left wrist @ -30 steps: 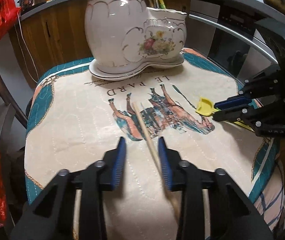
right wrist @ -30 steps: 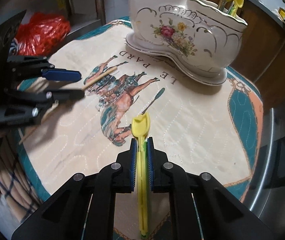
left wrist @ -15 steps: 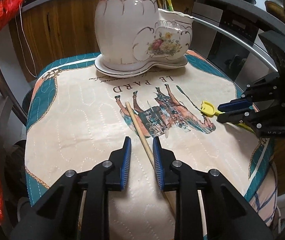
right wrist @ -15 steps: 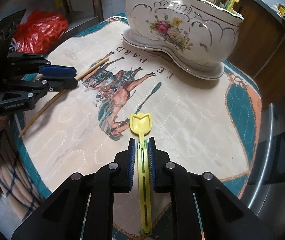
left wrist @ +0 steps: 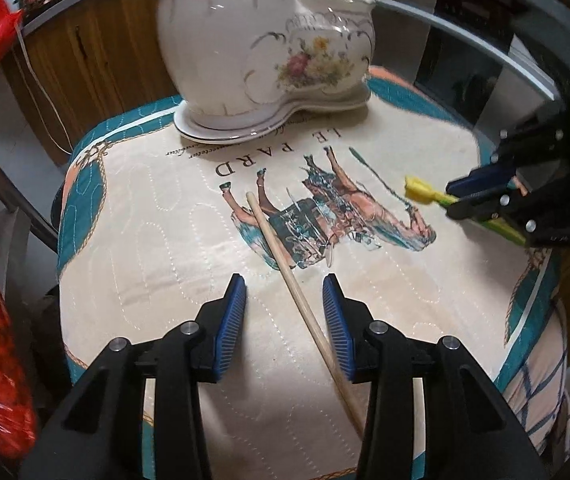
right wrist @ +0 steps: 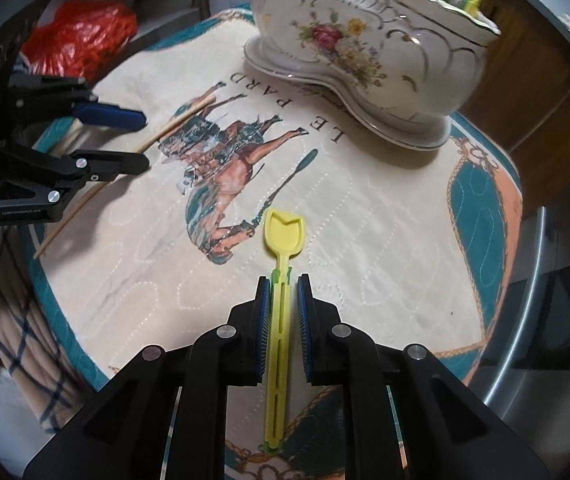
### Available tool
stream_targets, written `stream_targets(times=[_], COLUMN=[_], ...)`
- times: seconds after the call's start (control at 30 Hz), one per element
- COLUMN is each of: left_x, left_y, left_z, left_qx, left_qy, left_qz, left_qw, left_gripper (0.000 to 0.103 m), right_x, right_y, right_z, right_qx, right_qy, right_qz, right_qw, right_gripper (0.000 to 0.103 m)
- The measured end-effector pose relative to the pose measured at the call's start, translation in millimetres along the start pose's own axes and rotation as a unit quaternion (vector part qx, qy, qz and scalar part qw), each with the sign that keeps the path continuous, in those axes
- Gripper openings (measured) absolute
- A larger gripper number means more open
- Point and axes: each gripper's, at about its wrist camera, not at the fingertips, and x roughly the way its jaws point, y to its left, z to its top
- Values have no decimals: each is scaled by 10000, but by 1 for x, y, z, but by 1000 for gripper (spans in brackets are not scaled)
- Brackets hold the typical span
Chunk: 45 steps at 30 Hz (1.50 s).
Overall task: Organize utensils
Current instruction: 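Lift the chopstick and yellow spoon and carry them above the ceramic holder, then lower the chopstick into the tall pot while the right lowers the spoon in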
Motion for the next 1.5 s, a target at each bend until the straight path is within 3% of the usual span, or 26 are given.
stream_targets(times=[0.4, 0.43, 0.5, 0.57, 0.63, 0.9, 1.1, 1.3, 1.5], left_x=[1, 1, 1, -1, -2, -17, -50, -82, -97], left_y=[11, 13, 18, 25, 32, 56, 68, 65, 53], left_z=[9, 10, 10, 8, 4, -8, -8, 4, 19], left_qx=[334, 330, 274, 165, 6, -672, -949, -882, -680], left_qy=[683, 705, 703, 637, 527, -170, -1005, -1838, -2222], left_qz=[-301, -308, -216, -307, -362, -802, -1131, -1200, -1102], left_qw=[9966, 9965, 9969, 9974, 9980, 9944, 9839, 9716, 9664], left_gripper=[32, 31, 15, 12, 5, 4, 4, 4, 5], right_x=[9, 10, 10, 8, 6, -16, -39, -58, -72], right_y=[9, 10, 12, 13, 11, -11, -27, -38, -47], right_z=[26, 27, 29, 26, 21, 13, 9, 10, 6], right_qx=[-575, -566, -567, -512, -440, 92, 528, 955, 1222], right_qy=[787, 805, 779, 676, 527, -362, -1132, -1783, -2267], right_qz=[-35, -7, -8, -17, -16, 108, 335, 563, 685], right_qw=[9952, 9951, 9954, 9964, 9976, 9992, 9916, 9777, 9638], right_gripper=[12, 11, 11, 11, 11, 11, 11, 11, 11])
